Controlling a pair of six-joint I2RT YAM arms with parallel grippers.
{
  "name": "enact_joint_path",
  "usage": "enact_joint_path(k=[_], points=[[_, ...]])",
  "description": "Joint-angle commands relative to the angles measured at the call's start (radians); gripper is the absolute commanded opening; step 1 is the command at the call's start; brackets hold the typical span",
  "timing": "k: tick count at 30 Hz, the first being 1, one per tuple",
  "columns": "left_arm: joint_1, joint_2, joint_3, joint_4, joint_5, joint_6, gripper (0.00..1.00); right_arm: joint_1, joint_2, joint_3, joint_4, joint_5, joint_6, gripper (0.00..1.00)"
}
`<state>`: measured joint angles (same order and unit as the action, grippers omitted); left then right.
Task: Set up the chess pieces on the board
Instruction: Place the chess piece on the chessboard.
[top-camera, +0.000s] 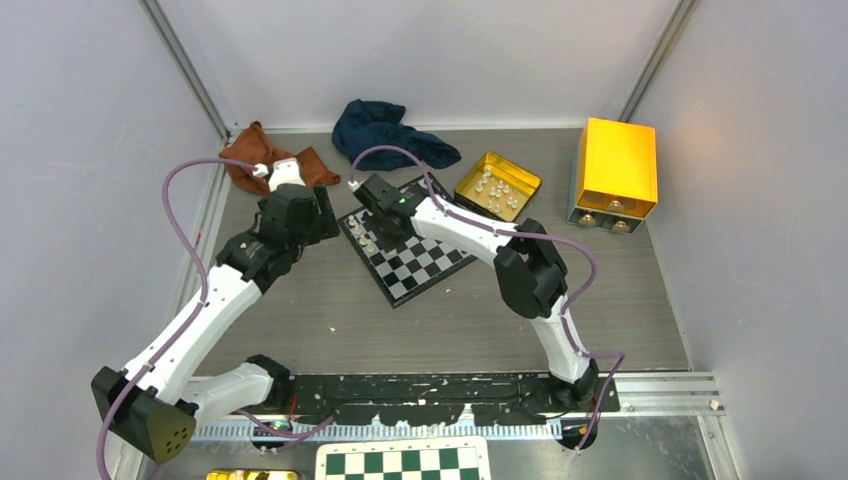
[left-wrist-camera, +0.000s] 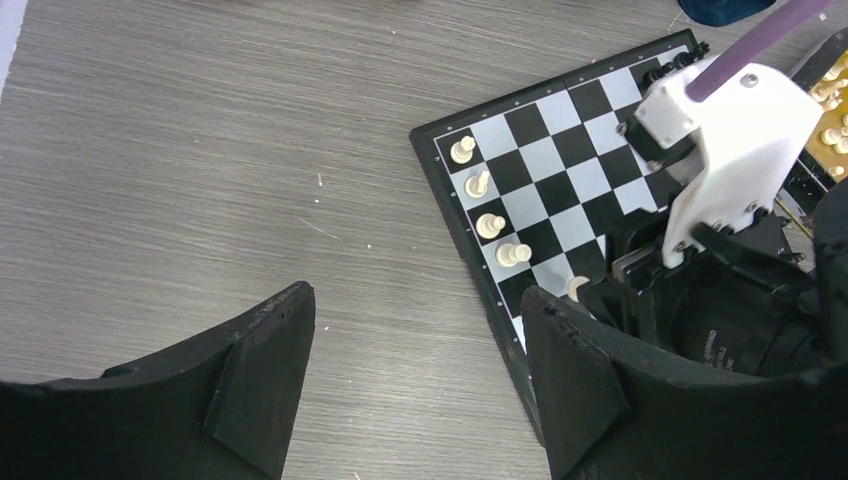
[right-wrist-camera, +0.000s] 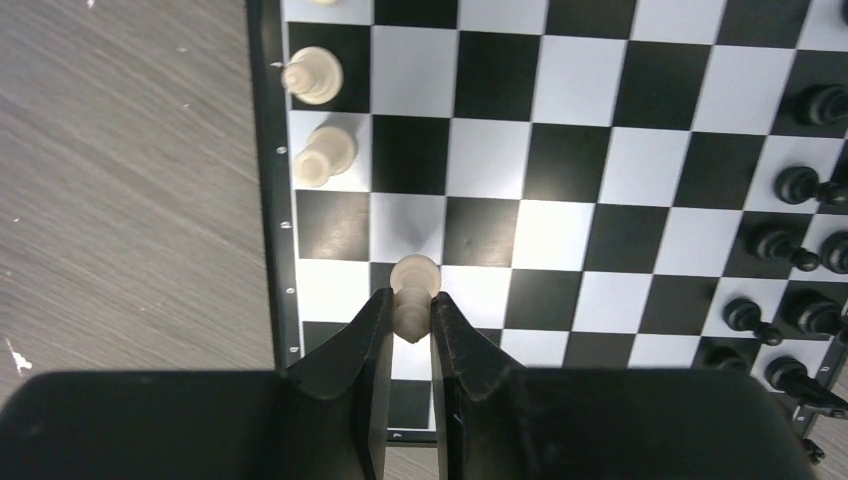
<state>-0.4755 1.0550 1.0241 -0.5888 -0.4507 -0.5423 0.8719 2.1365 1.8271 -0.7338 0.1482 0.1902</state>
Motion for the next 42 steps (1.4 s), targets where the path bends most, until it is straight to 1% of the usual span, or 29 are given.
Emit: enact_joint_path(k=[1, 10, 21, 42], points=[[0.005, -0.034, 0.036, 0.003, -0.026, -0.003, 0.76, 0.037, -0.051, 0.026, -0.005, 0.034, 0.022, 0.01], [0.005, -0.066, 0.036, -0.004, -0.032, -0.003, 0.76, 0.073, -0.01, 0.078, -0.022, 0.041, 0.035, 0.01], [0.005, -0.094, 0.044, -0.017, -0.048, 0.002, 0.76, 0.076, 0.065, 0.154, -0.027, 0.025, 0.038, 0.01], [0.005, -0.102, 0.052, -0.022, -0.047, 0.0, 0.76, 0.08, 0.104, 0.172, -0.027, 0.001, 0.044, 0.01]])
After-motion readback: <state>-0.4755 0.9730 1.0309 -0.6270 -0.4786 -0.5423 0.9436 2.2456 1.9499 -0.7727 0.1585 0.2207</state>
